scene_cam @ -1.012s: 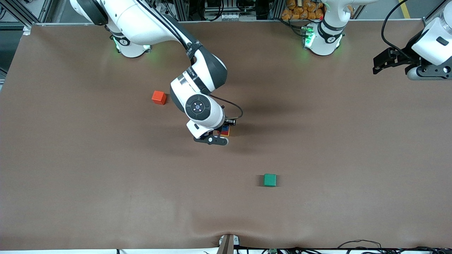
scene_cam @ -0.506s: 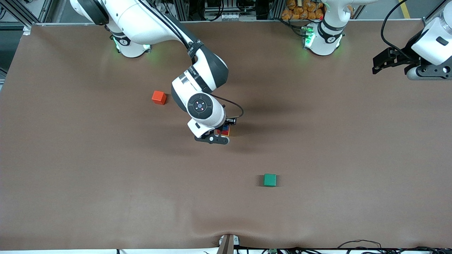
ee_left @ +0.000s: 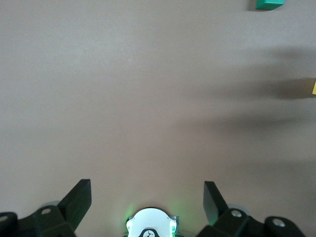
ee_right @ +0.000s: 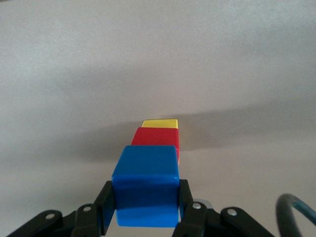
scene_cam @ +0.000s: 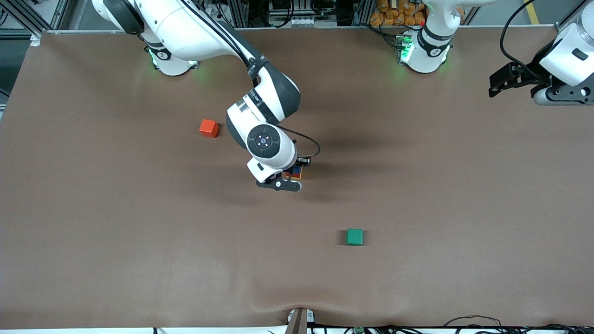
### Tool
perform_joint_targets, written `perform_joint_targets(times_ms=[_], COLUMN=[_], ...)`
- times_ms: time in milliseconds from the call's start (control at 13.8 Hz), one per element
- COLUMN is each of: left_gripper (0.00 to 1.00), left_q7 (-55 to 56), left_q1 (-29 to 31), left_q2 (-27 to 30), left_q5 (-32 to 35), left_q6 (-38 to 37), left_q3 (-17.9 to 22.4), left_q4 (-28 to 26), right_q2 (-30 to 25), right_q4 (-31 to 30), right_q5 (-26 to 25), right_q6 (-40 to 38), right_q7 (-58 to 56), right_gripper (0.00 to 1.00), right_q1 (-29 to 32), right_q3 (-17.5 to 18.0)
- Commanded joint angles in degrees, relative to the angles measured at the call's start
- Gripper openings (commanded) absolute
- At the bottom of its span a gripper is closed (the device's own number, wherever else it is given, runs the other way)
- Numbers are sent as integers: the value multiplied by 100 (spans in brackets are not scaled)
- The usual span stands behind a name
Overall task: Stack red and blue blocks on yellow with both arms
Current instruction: 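Lower the blue cube onto the red cube with the right gripper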
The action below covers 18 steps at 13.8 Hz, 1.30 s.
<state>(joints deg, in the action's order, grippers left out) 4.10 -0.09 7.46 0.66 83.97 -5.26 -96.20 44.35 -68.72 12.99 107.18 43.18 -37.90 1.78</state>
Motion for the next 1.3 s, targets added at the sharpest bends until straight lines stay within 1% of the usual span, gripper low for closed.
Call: perform_joint_targets(times_ms=[0,72,145,217,289,506,867,939,1012,1156,1228], left_gripper=[100,100,100,100,100,100,100,100,100,100,100], left_q7=[12,12,12,12,12,12,12,12,12,12,12], left_q1=[0,0,0,0,0,0,9,9,9,9,9], left_q2=[133,141,141,141,133,141,141,141,141,150,159], left_q5=[-74,-74,-74,-74,-74,-74,-74,-74,-74,-74,-74], left_q6=[-4,-4,-4,-4,-4,-4,-4,-4,-4,-4,-13], left_q3=[7,7,7,7,7,7,7,7,7,7,7], left_q4=[-136,-153,-171,-180,-180,-180,-241,-241,-241,-241,-241], right_q2=[100,91,91,91,91,83,-84,-171,-285,-444,-567], right_q4=[166,140,131,131,131,131,210,253,376,683,719], right_q5=[-191,-200,-200,-200,-218,-209,-165,-156,-148,-148,-165], right_q6=[-30,-39,-48,-48,-48,-56,-249,-381,-695,-1381,-1567], right_q7=[15,32,41,59,59,155,261,261,261,252,244], right_gripper=[0,0,5,33,99,100,100,100,100,100,100], right_q1=[-77,-85,-94,-103,-112,-156,-112,-68,2,317,458], right_q3=[-55,-55,-55,-46,-55,-55,-38,-20,-37,-38,-55])
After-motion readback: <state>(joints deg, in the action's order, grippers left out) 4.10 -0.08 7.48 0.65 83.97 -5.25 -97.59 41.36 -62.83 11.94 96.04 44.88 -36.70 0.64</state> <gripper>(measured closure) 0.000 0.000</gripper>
